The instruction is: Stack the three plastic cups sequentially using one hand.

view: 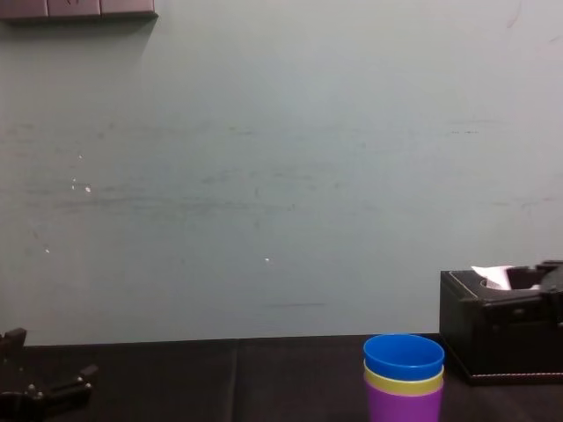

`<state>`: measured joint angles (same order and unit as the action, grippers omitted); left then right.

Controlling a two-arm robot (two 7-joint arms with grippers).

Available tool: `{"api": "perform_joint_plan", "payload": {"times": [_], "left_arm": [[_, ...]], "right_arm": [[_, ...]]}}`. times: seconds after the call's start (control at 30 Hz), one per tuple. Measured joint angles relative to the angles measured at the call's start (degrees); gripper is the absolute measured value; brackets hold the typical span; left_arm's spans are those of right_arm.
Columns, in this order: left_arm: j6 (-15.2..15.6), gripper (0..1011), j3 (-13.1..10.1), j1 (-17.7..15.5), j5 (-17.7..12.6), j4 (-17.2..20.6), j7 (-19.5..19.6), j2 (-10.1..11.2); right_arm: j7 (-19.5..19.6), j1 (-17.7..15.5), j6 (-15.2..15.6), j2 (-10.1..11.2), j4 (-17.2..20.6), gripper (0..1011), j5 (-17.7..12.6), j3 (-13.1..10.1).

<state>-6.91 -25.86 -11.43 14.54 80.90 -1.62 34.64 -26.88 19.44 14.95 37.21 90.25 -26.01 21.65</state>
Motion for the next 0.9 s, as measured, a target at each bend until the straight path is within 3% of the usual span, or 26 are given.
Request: {"api": "perform_joint_plan", "payload": {"times": [0.37, 0.9], "left_arm": [[0.00, 1011, 0.00, 0.00, 0.00, 0.00, 0.00, 0.00], [0.00, 1012, 0.00, 0.00, 0.00, 0.00, 0.00, 0.00]], "right_arm": [[1.86, -2.35, -0.59, 0.73, -1.86, 1003, -0.59, -3.44], [2.81, -4.30, -0.83, 0.00, -5.55, 1003, 0.64, -5.10]]}}
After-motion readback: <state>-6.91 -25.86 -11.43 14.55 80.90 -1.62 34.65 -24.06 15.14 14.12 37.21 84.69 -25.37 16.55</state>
